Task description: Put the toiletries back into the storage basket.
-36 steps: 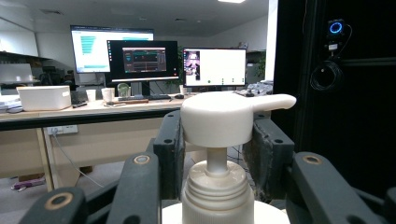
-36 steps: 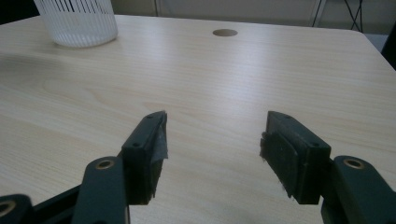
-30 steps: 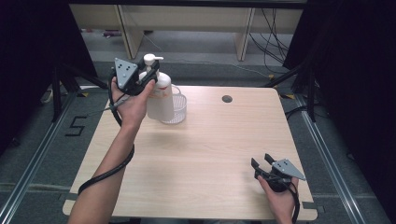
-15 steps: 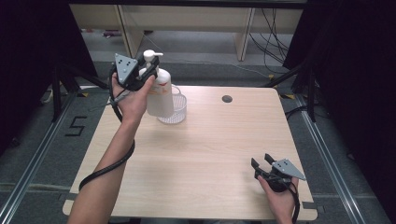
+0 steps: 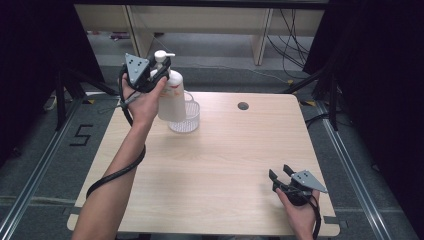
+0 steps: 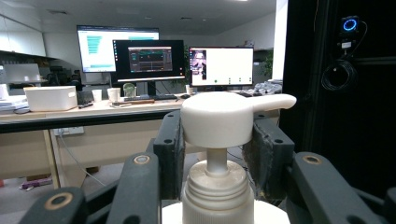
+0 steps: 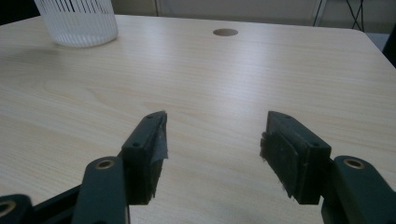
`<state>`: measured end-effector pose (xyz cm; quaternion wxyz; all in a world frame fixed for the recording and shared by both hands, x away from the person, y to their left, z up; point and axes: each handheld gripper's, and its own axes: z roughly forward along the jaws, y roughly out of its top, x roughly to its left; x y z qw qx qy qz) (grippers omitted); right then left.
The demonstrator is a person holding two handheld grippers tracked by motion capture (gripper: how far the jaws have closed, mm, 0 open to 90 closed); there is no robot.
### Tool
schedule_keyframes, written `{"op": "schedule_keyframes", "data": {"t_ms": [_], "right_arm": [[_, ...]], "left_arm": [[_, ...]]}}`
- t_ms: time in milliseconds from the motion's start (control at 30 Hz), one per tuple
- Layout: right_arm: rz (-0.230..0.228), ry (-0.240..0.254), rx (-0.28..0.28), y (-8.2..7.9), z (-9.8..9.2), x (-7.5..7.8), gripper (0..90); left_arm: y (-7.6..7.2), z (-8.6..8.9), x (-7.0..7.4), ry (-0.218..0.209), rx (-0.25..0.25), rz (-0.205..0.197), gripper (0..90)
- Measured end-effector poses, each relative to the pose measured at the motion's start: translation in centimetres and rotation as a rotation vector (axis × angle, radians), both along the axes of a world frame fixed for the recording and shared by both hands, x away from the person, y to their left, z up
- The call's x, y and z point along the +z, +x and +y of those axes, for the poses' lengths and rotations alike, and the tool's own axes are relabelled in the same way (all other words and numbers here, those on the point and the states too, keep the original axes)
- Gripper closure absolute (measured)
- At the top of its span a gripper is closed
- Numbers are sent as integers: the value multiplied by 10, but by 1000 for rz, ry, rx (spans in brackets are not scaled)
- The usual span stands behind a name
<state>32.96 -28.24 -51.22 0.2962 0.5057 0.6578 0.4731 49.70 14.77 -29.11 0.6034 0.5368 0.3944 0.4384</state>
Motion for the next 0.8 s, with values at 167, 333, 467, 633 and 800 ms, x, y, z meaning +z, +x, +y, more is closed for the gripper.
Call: {"op": "schedule_keyframes", "data": {"t_ms": [167,333,467,633,800], "right_arm": [[-38,-46,17,3,-4,0,403],[-38,-46,17,3,-3,0,403],[-41,-44,14,3,-3,-1,402],[-49,-55,12,4,-4,-1,402],[-19,-42,10,3,-3,-1,402]], "left_arm": [[4,-1,2,-1,2,3,592],[9,-3,3,-8,2,7,592],[14,-5,4,-6,1,8,592],[18,-7,7,-2,1,5,592],[23,-7,7,0,1,8,592]]}}
